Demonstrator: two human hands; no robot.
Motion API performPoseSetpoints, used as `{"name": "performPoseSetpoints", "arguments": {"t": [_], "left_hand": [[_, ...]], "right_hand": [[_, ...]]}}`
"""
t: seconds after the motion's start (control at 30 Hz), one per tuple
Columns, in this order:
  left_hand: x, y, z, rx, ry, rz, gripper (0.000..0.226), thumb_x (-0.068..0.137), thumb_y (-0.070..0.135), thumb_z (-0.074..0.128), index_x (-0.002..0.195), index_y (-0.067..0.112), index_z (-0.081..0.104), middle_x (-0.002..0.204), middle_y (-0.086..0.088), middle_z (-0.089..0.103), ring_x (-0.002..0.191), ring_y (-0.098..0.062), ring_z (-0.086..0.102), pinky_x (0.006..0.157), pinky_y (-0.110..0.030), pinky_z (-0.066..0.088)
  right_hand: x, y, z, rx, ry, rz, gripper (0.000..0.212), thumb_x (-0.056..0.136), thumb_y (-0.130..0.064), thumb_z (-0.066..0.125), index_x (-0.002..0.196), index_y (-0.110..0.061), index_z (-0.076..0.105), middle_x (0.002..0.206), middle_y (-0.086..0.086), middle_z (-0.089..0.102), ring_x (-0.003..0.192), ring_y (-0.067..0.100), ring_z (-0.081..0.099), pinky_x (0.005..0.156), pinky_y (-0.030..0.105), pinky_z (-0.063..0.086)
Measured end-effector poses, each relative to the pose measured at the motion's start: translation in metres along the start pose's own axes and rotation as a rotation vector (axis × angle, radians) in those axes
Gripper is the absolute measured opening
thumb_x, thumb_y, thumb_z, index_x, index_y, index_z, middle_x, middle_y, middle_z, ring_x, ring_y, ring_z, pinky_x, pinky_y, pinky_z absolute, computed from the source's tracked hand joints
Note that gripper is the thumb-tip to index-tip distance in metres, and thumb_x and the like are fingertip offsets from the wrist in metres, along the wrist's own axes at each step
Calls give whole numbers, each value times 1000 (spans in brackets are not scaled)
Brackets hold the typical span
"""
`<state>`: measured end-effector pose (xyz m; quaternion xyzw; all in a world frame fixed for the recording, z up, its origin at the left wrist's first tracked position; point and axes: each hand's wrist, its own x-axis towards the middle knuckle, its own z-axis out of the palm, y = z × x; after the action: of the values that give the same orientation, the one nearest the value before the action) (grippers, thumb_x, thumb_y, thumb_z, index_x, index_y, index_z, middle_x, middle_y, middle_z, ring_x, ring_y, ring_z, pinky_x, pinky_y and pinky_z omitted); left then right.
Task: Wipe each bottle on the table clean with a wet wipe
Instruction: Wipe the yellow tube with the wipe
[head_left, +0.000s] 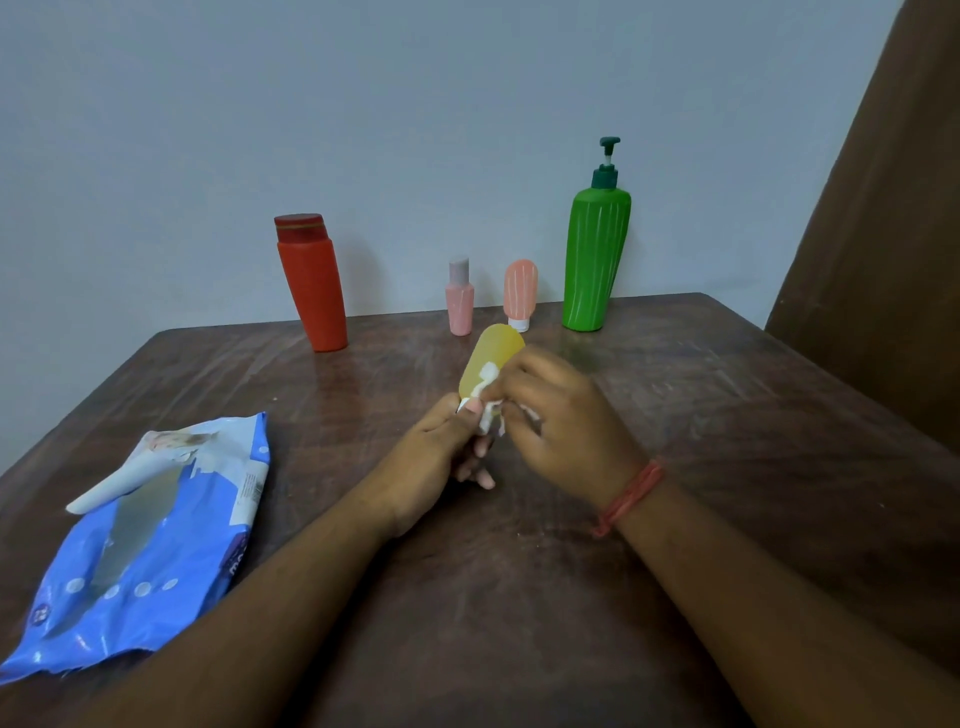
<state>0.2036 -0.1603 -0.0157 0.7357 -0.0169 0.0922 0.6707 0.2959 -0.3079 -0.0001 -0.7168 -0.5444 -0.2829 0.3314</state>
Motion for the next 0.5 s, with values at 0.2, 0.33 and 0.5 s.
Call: {"name": "performPoseSetpoints", "arguments": {"t": [0.2, 0.33, 0.5], "left_hand": [[1, -3, -3, -77, -20, -6, 41, 99, 44, 39, 103, 5, 51, 78, -3, 56, 58, -16, 43, 73, -37, 52], [1, -5, -4, -150, -27, -18, 41, 97, 42, 41, 106, 3, 51, 78, -5, 57, 57, -17, 42, 76, -40, 52], [2, -6, -5, -187, -41, -8, 41, 97, 40, 41, 106, 1, 52, 76, -6, 57, 57, -17, 44, 77, -42, 52]], "right_hand": [[-1, -3, 2, 82, 74, 135, 19, 80, 6, 61, 91, -6, 71, 96, 3, 62, 89, 18, 62, 77, 34, 53], [-2, -2, 5, 99, 136, 204, 18, 79, 7, 62, 89, -7, 71, 95, 3, 61, 88, 13, 61, 76, 29, 51], [-6, -9, 9, 124, 74, 143, 17, 79, 7, 64, 92, -4, 70, 95, 5, 58, 88, 15, 59, 77, 21, 47]]}}
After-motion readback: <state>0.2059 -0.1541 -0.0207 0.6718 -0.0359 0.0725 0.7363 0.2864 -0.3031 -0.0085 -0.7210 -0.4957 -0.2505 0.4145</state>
